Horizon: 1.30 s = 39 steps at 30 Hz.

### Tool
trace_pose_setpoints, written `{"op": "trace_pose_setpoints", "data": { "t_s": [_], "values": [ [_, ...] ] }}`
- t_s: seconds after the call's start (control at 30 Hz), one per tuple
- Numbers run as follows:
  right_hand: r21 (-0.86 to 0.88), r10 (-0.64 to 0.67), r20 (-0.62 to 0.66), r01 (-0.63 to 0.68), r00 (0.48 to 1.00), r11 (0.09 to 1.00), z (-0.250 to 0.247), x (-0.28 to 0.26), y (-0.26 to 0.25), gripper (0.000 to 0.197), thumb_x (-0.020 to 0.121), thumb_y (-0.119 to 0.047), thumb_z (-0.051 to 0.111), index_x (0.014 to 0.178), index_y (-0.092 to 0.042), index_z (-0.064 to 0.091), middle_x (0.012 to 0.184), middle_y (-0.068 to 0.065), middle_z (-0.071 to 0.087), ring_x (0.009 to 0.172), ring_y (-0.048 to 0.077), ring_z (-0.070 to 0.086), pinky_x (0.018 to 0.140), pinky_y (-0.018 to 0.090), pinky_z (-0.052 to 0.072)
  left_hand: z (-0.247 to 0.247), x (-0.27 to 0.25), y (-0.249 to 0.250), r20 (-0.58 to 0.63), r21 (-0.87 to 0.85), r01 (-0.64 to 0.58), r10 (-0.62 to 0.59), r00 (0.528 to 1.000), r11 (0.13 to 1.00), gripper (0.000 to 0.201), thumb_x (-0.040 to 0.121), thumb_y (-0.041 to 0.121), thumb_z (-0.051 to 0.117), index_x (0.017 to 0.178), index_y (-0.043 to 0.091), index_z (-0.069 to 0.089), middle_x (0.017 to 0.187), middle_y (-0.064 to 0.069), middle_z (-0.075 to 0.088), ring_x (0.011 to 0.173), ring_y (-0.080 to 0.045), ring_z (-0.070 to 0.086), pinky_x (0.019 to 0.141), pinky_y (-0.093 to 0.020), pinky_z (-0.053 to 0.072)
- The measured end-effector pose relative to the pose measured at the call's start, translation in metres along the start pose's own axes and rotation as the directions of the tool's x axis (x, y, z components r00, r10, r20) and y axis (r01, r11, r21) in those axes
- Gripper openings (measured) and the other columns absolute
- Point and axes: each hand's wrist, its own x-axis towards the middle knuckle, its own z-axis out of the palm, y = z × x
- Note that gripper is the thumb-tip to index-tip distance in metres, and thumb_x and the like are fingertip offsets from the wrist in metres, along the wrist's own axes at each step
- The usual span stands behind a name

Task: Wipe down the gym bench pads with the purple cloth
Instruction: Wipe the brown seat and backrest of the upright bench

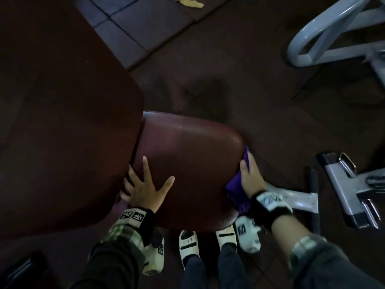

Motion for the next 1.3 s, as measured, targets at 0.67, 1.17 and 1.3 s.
{"op": "trace_pose_setpoints", "data": {
  "t_s": [0.67, 1.17, 1.3],
  "values": [
    [-0.048, -0.207, -0.056, 0.205, 0.977, 0.978, -0.011, -0.091, 0.021, 0.051, 0.094, -0.033, 0.042, 0.142, -0.021, 0.033, 0.143, -0.009, 0.036, 0.131, 0.004, 0.032, 0.104, 0.011, 0.02, 0.027, -0.024, -0.026, -0.317, -0.167, -0.257, 0.195, 0.928, 0.952, 0.086, 0.079, 0.071, 0.034, 0.151, 0.025, 0.026, 0.159, -0.018, 0.013, 0.146, -0.033, 0.014, 0.114, -0.058, 0.012],
    [-0.031, -0.701, 0.4, 0.774, 0.59, 0.633, -0.02, -0.018, -0.015, 0.051, 0.079, -0.015, 0.033, 0.122, 0.0, 0.057, 0.139, 0.005, 0.038, 0.133, 0.026, 0.034, 0.112, 0.019, 0.019, 0.109, -0.135, 0.118, -0.485, -0.36, -0.347, 0.144, 0.863, 0.866, 0.062, 0.094, 0.047, 0.039, 0.149, 0.019, 0.029, 0.158, -0.002, 0.025, 0.147, -0.015, 0.016, 0.116, -0.044, 0.012],
    [-0.165, -0.619, 0.501, 0.769, 0.605, 0.618, -0.024, 0.019, -0.024, 0.051, 0.083, 0.003, 0.044, 0.133, -0.008, 0.049, 0.147, -0.001, 0.028, 0.14, 0.028, 0.019, 0.114, 0.052, 0.015, 0.117, -0.115, 0.137, -0.481, -0.232, -0.255, 0.118, 0.869, 0.939, 0.063, 0.091, 0.054, 0.043, 0.148, 0.027, 0.035, 0.158, -0.003, 0.025, 0.147, -0.025, 0.015, 0.116, -0.049, 0.02]
  ]
}}
